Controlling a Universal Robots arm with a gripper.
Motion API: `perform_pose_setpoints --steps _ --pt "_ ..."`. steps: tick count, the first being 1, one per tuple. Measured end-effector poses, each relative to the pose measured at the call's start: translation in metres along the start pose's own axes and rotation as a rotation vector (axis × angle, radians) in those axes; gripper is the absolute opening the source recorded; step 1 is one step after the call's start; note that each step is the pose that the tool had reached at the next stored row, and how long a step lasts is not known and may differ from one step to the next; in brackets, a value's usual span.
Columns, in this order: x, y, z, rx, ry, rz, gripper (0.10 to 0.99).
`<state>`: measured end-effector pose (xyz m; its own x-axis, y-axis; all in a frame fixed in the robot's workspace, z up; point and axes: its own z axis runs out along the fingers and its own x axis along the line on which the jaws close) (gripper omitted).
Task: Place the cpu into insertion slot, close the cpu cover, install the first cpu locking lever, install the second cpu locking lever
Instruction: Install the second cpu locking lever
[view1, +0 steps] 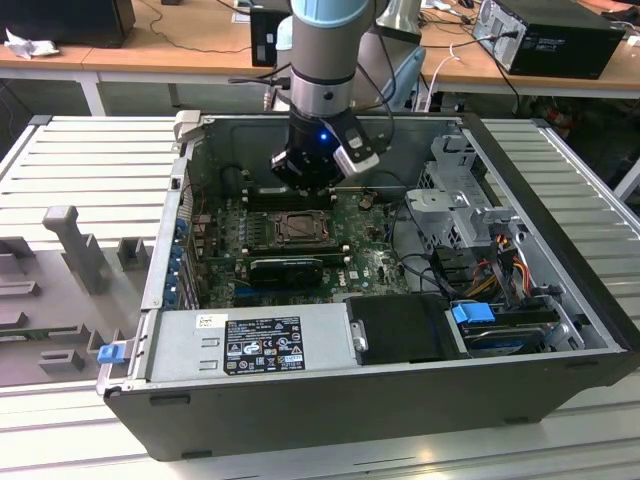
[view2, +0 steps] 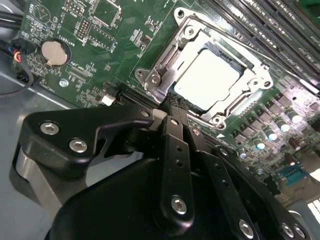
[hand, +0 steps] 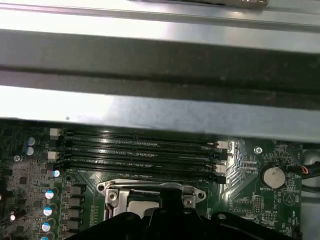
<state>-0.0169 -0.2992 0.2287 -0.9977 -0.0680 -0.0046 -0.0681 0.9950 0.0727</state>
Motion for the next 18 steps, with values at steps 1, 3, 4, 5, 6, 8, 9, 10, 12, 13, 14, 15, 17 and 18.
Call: perform_pose_setpoints --steps 1,3,4,5,6,8,9,10,12,13,14,15,17,18 --pt "0.0000 0.0002 -0.0027 0.000 0.0000 0.000 0.106" --pt "-0.0001 0.0012 -0.0176 0.000 0.0001 0.000 0.106" --pt "-0.0001 0.0003 -0.0238 0.000 -0.0001 0.000 0.106" --pt "0.0006 -0.0092 -0.0244 0.000 0.0000 0.000 0.106" --pt "0.0016 -0.0231 -0.0235 0.001 0.0000 0.000 0.106" --pt "0.0024 -0.0358 -0.0215 0.000 0.0001 0.000 0.106" --pt "0.0030 -0.0396 -0.0208 0.001 0.0002 0.000 0.106" --pt "0.0036 -0.0474 -0.0197 0.000 0.0004 0.000 0.106" --pt "0.0043 -0.0574 -0.0187 0.000 0.0026 0.000 0.106" --pt "0.0046 -0.0617 -0.0182 0.000 0.0050 0.000 0.106" --pt "0.0049 -0.0659 -0.0179 -0.004 0.0099 0.001 0.106" --pt "0.0052 -0.0699 -0.0178 -0.015 0.0146 0.001 0.106" --pt "0.0054 -0.0718 -0.0159 -0.019 0.0164 0.001 0.106" --pt "0.0057 -0.0719 -0.0153 -0.022 0.0164 0.001 0.106"
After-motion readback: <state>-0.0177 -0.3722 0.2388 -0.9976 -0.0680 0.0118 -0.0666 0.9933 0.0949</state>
